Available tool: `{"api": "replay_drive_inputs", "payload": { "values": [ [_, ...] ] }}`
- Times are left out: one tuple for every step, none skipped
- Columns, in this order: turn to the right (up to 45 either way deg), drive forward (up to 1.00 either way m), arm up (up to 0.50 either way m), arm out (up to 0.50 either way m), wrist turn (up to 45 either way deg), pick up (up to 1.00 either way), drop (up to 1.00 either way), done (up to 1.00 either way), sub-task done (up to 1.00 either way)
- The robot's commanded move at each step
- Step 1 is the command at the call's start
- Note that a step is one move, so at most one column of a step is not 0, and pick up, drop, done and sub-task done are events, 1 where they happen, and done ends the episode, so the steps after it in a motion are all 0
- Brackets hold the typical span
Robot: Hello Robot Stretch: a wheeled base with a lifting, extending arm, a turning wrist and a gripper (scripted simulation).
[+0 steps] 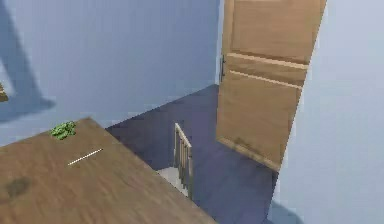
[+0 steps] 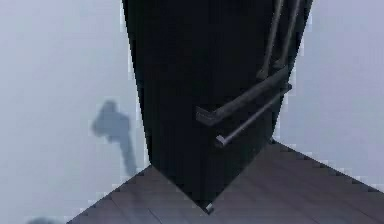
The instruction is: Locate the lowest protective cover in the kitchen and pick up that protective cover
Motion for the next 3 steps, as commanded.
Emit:
{"api": "replay_drive_inputs", "payload": {
  "values": [
    [-45.0,0.0,0.0,0.0,0.0,0.0,0.0,0.0,0.0],
    [-45.0,0.0,0.0,0.0,0.0,0.0,0.0,0.0,0.0],
    [-21.0,0.0,0.0,0.0,0.0,0.0,0.0,0.0,0.0]
  ]
}}
